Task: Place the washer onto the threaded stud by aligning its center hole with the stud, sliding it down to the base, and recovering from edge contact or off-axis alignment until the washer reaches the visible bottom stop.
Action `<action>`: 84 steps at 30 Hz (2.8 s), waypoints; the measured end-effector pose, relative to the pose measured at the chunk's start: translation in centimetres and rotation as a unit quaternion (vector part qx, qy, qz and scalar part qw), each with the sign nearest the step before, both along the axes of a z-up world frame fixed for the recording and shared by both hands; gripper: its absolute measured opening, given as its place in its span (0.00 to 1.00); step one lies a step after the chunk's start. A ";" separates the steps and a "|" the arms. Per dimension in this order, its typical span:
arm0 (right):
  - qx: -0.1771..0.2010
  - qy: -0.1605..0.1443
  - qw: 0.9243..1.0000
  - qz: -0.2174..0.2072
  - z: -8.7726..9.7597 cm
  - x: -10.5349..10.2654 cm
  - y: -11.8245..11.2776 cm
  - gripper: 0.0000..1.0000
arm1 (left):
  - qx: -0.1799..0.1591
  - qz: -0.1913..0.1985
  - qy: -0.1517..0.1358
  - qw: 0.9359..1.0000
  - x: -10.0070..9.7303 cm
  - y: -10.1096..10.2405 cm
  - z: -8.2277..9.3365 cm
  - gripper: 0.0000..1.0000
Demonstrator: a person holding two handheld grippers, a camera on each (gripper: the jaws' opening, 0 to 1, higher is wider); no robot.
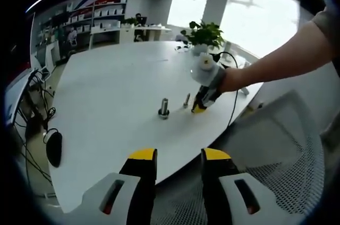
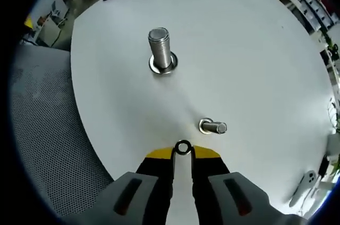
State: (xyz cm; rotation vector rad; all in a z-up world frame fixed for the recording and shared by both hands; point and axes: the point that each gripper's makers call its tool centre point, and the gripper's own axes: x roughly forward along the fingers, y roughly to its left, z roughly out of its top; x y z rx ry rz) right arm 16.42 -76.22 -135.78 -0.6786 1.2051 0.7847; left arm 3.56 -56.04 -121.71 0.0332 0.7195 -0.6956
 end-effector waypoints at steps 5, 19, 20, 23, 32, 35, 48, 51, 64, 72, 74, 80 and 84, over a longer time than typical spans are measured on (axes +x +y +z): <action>0.009 -0.014 1.000 -0.010 1.6 0.7 -0.5 0.13 | 0.000 0.000 0.000 1.000 0.0 0.0 0.0 0.31; 0.007 -0.047 0.999 -0.001 4.6 2.1 -1.4 0.14 | 0.000 -0.005 -0.003 1.000 -0.1 -0.1 0.1 0.31; 0.009 -0.049 0.999 0.000 4.7 2.2 -1.3 0.14 | 0.000 -0.005 -0.003 1.000 -0.1 -0.1 0.1 0.31; 0.009 -0.054 0.998 0.006 5.0 2.3 -0.9 0.14 | 0.001 -0.004 -0.002 1.000 -0.1 0.0 0.0 0.31; 0.014 -0.061 0.998 0.026 5.3 3.2 0.5 0.14 | 0.002 -0.002 -0.003 1.000 -0.1 0.0 0.0 0.31; 0.012 -0.063 0.997 0.036 5.3 3.2 0.9 0.14 | 0.002 -0.002 -0.003 1.000 -0.1 0.0 0.0 0.31; -0.002 -0.045 0.998 0.045 4.1 3.3 1.0 0.14 | 0.003 -0.002 -0.002 1.000 -0.1 0.0 0.0 0.31; -0.004 -0.041 0.998 0.048 3.6 3.3 1.1 0.14 | 0.002 -0.001 -0.001 1.000 -0.1 0.0 0.0 0.31; -0.015 -0.019 0.998 0.049 1.1 3.3 1.1 0.14 | 0.004 0.000 0.003 1.000 -0.1 0.1 -0.2 0.31; -0.017 -0.010 0.999 0.051 0.0 3.1 1.2 0.14 | 0.005 0.003 0.002 1.000 -0.1 0.2 -0.2 0.31; -0.017 -0.008 0.999 0.048 -0.4 3.1 1.1 0.14 | 0.004 0.003 0.004 1.000 -0.1 0.2 -0.2 0.31; -0.019 -0.008 0.999 0.046 -0.8 2.8 0.9 0.15 | 0.008 0.003 0.005 1.000 -0.1 0.2 -0.3 0.31; -0.011 -0.013 0.999 0.034 -0.6 2.6 0.9 0.16 | 0.009 0.003 0.007 1.000 -0.2 0.2 -0.4 0.31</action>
